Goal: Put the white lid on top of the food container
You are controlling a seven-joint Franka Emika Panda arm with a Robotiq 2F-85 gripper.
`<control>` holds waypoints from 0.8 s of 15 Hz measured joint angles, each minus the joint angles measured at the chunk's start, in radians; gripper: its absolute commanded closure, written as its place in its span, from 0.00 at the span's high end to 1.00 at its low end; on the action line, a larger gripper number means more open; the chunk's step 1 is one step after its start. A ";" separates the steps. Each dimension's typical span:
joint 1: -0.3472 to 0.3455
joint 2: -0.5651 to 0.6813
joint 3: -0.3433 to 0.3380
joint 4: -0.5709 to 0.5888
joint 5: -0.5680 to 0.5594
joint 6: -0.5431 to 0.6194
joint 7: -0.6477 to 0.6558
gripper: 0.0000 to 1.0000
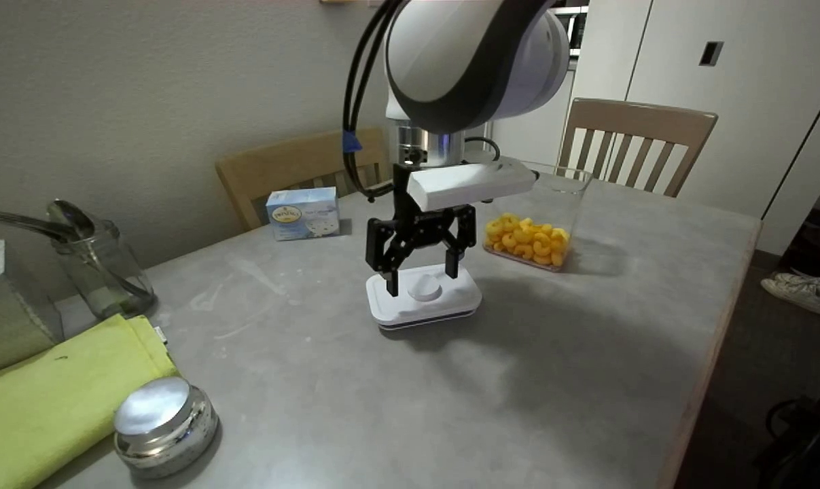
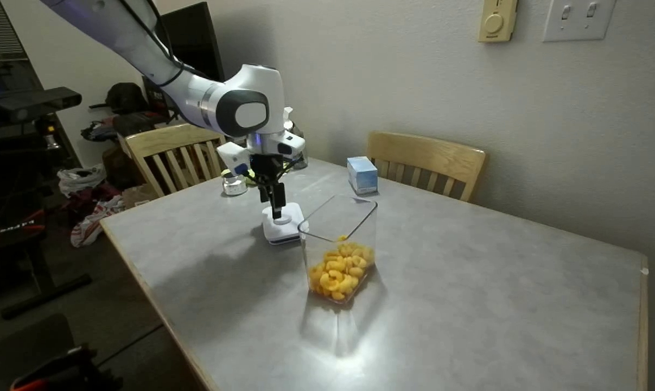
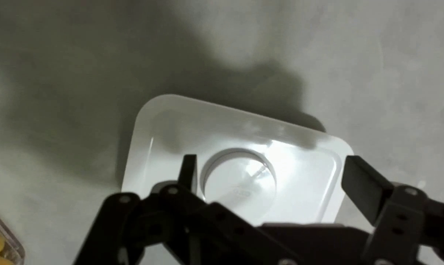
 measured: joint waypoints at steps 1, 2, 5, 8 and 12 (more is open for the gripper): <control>-0.006 0.000 0.003 -0.003 -0.003 0.000 -0.058 1.00; -0.013 0.000 0.006 -0.004 -0.006 0.000 -0.117 1.00; -0.051 0.000 0.022 -0.004 -0.020 0.000 -0.301 1.00; -0.111 0.000 0.056 -0.003 -0.022 0.000 -0.497 1.00; -0.194 0.000 0.130 0.008 -0.020 0.000 -0.740 1.00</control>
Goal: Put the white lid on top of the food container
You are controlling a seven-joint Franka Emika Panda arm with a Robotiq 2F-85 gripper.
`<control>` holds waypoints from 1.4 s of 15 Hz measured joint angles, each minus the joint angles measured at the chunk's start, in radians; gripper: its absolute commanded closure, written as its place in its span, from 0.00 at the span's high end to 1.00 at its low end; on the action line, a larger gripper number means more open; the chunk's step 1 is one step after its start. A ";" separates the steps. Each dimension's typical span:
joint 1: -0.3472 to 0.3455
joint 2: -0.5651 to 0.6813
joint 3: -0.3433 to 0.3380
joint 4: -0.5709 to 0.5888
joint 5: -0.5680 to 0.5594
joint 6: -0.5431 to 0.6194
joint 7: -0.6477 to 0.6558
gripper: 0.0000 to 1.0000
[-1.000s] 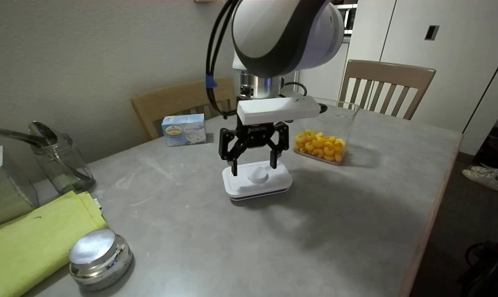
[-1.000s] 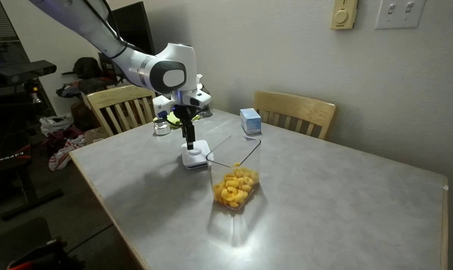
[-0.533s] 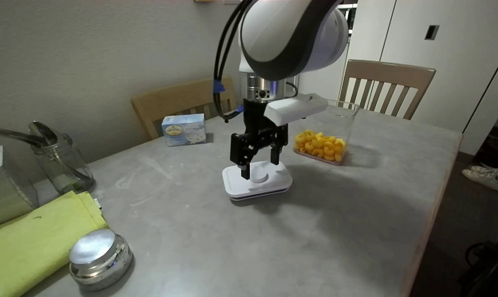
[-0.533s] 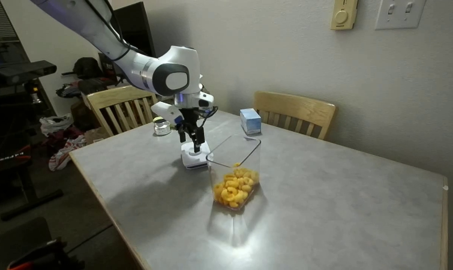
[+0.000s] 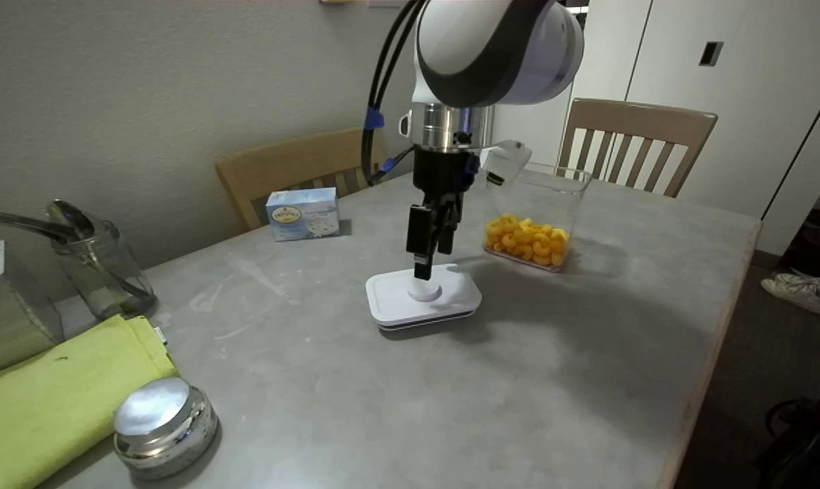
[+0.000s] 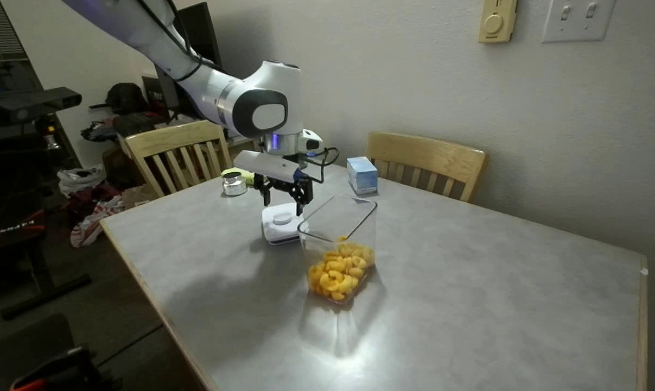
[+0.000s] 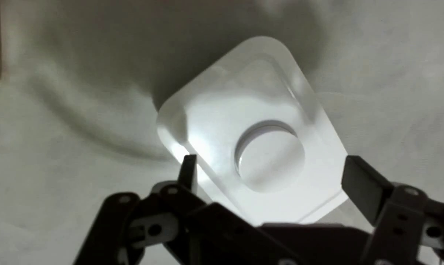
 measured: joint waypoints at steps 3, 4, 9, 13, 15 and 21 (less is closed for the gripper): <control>-0.042 0.005 0.063 0.016 0.006 -0.002 -0.161 1.00; -0.055 0.008 0.084 0.020 0.008 -0.005 -0.215 1.00; -0.083 0.017 0.128 0.036 0.019 -0.058 -0.375 1.00; -0.080 0.017 0.127 0.036 0.019 -0.058 -0.373 1.00; -0.074 0.021 0.119 0.036 0.015 -0.059 -0.372 1.00; -0.051 0.071 0.079 0.042 -0.032 -0.059 -0.369 1.00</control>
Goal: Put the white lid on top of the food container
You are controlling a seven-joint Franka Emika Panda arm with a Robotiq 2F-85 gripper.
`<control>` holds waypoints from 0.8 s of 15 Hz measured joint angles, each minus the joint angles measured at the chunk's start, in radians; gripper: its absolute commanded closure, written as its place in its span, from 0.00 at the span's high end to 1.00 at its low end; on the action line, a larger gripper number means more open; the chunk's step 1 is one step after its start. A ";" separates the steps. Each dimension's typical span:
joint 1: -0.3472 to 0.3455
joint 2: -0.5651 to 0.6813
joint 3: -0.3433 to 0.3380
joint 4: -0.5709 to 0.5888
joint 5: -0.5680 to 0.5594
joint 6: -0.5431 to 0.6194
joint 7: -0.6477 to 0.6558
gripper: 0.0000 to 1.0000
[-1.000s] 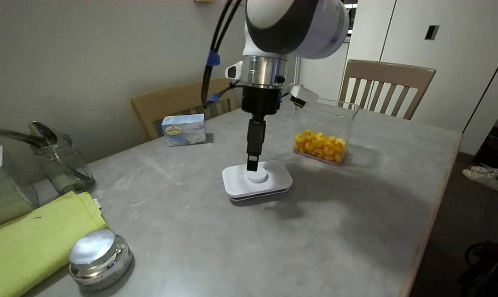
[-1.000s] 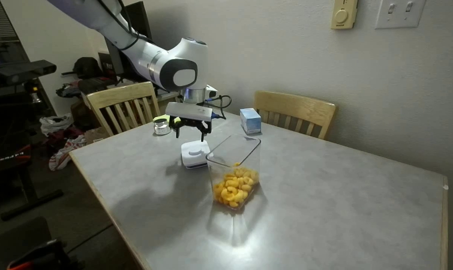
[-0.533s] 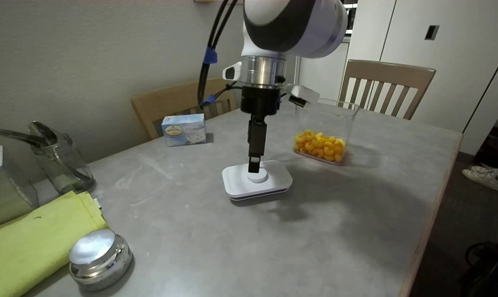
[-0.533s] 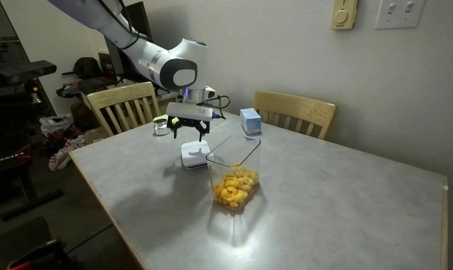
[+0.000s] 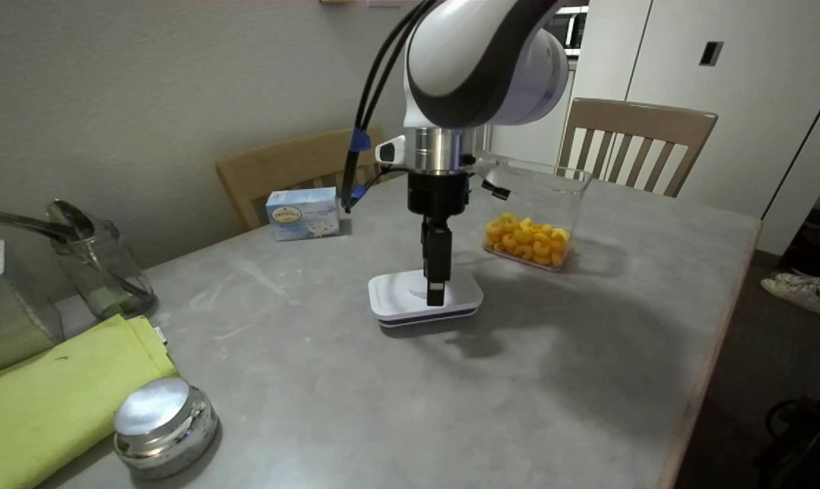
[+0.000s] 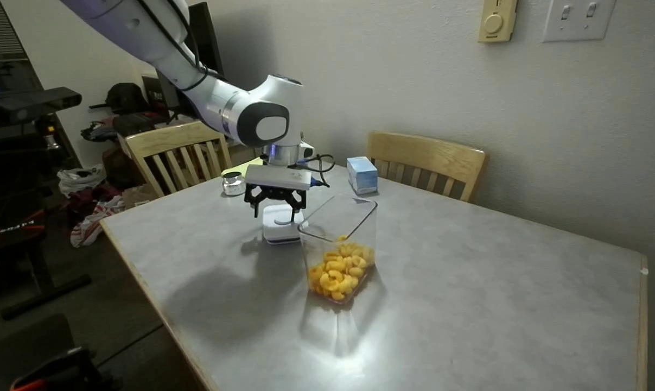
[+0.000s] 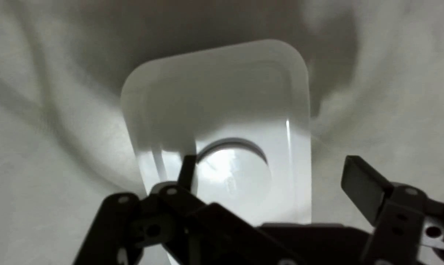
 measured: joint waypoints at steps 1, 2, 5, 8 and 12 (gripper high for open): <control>0.003 0.004 -0.006 0.005 -0.013 0.000 0.005 1.00; 0.007 0.008 -0.013 0.011 -0.028 0.000 0.013 1.00; 0.017 0.019 -0.032 0.027 -0.073 0.000 0.036 1.00; 0.022 0.024 -0.042 0.042 -0.102 0.000 0.048 1.00; 0.024 0.041 -0.042 0.069 -0.115 0.000 0.052 1.00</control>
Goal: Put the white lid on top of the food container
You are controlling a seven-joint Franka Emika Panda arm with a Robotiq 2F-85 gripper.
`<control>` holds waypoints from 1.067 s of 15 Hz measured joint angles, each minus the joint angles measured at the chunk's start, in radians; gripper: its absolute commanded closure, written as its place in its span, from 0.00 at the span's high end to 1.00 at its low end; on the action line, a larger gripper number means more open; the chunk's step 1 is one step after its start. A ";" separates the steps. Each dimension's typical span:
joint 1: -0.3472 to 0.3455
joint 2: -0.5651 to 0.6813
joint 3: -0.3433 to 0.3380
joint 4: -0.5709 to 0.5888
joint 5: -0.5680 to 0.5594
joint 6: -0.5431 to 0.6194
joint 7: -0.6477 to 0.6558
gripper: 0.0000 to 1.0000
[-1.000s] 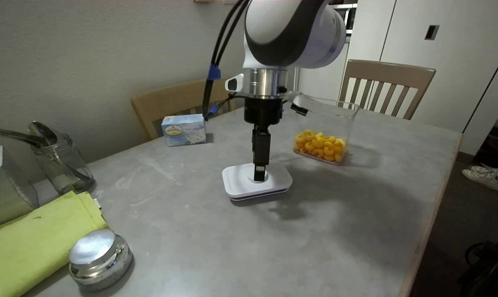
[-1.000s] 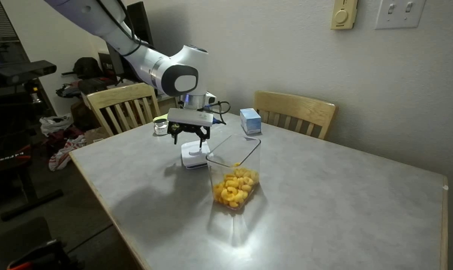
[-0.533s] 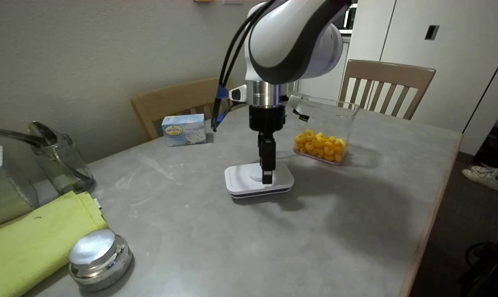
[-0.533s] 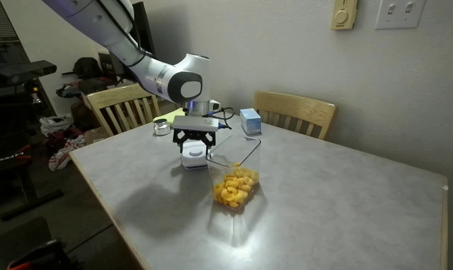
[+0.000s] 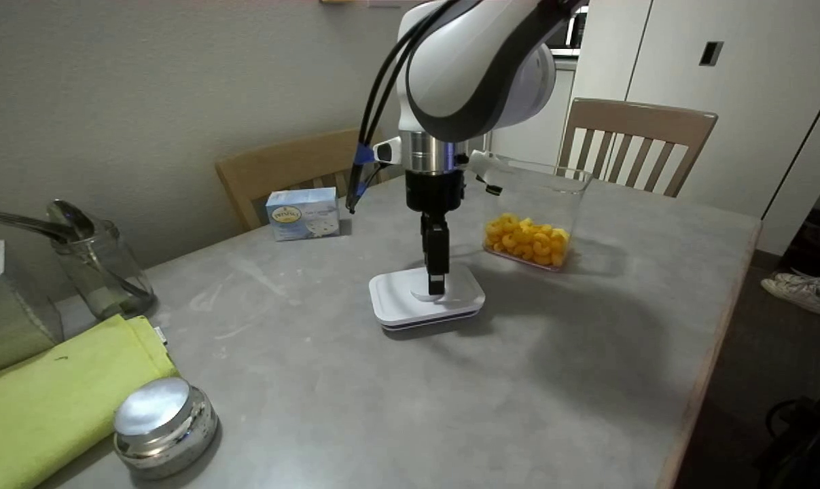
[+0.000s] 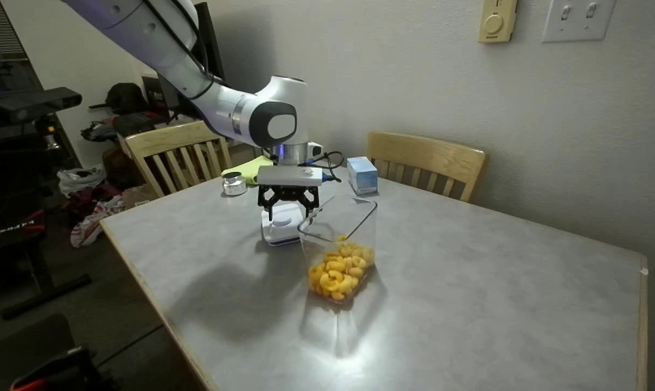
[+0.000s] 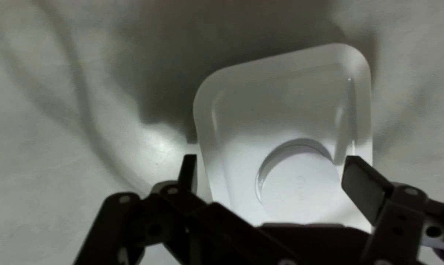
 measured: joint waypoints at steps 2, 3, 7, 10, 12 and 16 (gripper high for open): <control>0.002 0.004 0.000 0.010 -0.002 0.000 0.000 1.00; 0.004 0.005 0.000 0.014 -0.003 0.000 0.000 1.00; 0.012 0.012 0.000 0.032 -0.003 -0.003 0.000 1.00; 0.017 0.026 0.000 0.048 -0.003 -0.005 0.000 1.00; 0.022 0.031 0.000 0.055 -0.003 -0.007 0.000 1.00; 0.031 0.043 0.000 0.070 -0.003 -0.018 0.000 0.94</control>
